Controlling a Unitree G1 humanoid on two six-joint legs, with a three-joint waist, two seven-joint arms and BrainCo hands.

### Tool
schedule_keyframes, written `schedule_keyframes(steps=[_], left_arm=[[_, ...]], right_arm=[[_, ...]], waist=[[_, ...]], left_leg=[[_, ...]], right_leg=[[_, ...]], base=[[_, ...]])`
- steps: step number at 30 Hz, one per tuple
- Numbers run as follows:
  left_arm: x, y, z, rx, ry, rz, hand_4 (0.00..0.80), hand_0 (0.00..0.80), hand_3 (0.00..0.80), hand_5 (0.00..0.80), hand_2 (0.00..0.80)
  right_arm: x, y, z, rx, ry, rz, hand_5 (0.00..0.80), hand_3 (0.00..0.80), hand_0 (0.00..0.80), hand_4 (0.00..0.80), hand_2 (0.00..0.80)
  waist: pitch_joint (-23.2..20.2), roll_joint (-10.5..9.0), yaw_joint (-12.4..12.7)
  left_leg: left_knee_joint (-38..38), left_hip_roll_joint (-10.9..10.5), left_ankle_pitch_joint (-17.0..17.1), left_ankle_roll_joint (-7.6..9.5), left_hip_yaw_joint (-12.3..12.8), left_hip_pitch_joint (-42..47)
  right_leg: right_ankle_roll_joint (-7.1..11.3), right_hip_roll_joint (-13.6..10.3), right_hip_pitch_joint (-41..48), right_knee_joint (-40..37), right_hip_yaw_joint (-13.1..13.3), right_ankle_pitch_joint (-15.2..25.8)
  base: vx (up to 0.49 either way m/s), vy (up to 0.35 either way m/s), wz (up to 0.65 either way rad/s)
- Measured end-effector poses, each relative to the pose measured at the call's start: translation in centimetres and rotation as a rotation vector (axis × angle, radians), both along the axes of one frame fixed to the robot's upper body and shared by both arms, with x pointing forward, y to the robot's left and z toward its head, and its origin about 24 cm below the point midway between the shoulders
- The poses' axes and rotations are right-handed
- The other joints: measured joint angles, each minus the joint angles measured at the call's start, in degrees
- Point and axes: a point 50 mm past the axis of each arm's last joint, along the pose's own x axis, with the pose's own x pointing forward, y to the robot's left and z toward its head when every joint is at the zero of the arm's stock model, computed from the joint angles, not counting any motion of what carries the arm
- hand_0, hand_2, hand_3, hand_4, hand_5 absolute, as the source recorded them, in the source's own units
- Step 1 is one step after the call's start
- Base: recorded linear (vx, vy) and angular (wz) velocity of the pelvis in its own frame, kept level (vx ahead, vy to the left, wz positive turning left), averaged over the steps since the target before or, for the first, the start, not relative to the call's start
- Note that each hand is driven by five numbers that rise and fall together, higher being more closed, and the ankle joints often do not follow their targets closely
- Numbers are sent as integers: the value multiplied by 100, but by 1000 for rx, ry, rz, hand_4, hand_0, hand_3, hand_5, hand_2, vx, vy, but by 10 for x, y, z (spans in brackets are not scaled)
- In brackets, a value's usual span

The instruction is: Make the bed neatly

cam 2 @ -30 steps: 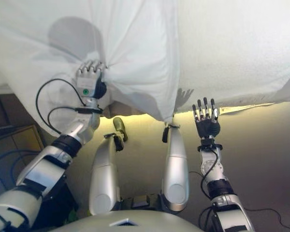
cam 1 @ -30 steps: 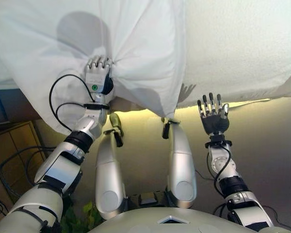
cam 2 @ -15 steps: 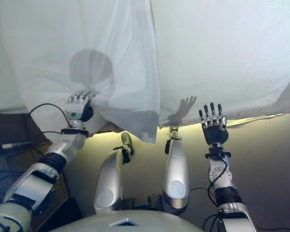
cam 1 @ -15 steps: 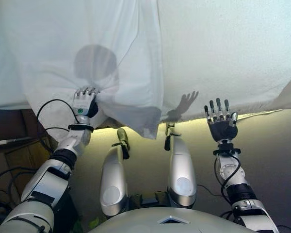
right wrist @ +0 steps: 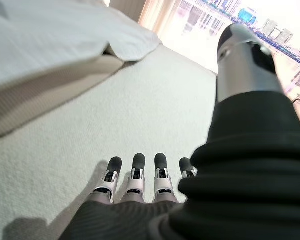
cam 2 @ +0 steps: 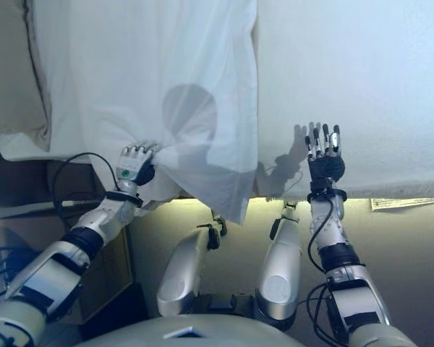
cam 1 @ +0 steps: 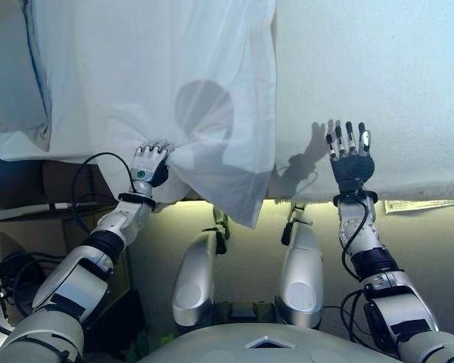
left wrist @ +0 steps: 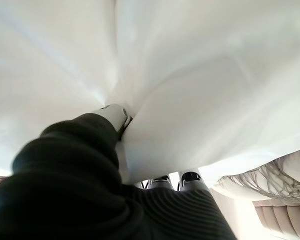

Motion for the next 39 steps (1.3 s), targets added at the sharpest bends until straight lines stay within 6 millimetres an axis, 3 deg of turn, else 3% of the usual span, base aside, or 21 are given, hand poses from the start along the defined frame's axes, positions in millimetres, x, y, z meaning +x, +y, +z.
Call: schedule_keyframes(steps=[4, 10, 19, 22, 28, 33, 34, 35, 39], left_arm=[[-1, -1, -1, -59, 10, 13, 800, 800, 800, 800, 800], [3, -22, -2, -124, -8, -18, 800, 800, 800, 800, 800], [5, -43, -4, -222, -11, -18, 800, 800, 800, 800, 800], [6, -46, -6, -243, -8, -9, 800, 800, 800, 800, 800], [7, -46, -7, -270, -1, 4, 800, 800, 800, 800, 800], [7, -47, -3, -360, -4, -2, 800, 800, 800, 800, 800], [8, -49, -2, -375, 6, -17, 568, 568, 568, 568, 568], [8, -52, -1, -391, 22, -39, 0, 0, 0, 0, 0], [5, -61, -6, -387, 110, -114, 0, 0, 0, 0, 0]], right_arm=[[1, 2, 1, 7, -16, -19, 0, 0, 0, 0, 0], [0, 9, -11, 3, 14, -36, 0, 0, 0, 0, 0], [5, 18, -6, 24, 9, -99, 0, 0, 0, 0, 0], [8, 22, -2, 20, 5, -116, 0, 0, 0, 0, 0], [10, 35, 2, 40, 10, -127, 0, 0, 0, 0, 0], [12, 42, 11, 58, -11, -131, 0, 0, 0, 0, 0], [11, 42, 11, 62, -13, -134, 0, 0, 0, 0, 0], [11, 42, 11, 62, -15, -137, 0, 0, 0, 0, 0], [12, 47, 21, 82, -47, -128, 0, 0, 0, 0, 0]], waist=[[-51, 95, 19], [-159, 254, 154], [-179, 249, 310], [-210, 178, 311], [-353, -207, 450], [-316, -318, 507], [-305, -338, 527], [-303, -355, 578], [-262, -424, 625]], left_leg=[[-28, -20, 30, -10, -91, 64], [-19, -26, 102, -60, -306, -34], [43, 12, 103, -80, -377, -193], [123, 32, 84, -104, -462, -265], [281, 154, 48, -158, -517, -455], [352, 198, 42, -171, -616, -545], [348, 210, 42, -173, -627, -543], [343, 212, 41, -174, -634, -545], [336, 187, 38, -176, -677, -536]], right_leg=[[5, -32, 108, 26, -90, -41], [-57, -53, 102, 127, -274, -152], [-58, 3, 16, 167, -367, -136], [-74, 26, 16, 183, -430, -147], [-138, 148, -85, 169, -477, -135], [-168, 197, -50, 114, -587, -119], [-172, 205, -32, 103, -616, -118], [-175, 209, -30, 94, -624, -120], [-166, 194, 27, 76, -670, -115]], base=[[8, -38, 11], [-12, -78, 14], [-3, -103, 5], [-10, -128, 7], [-3, -124, -1], [10, -97, 7], [8, -65, 2], [13, -34, 4], [12, -4, 7]])
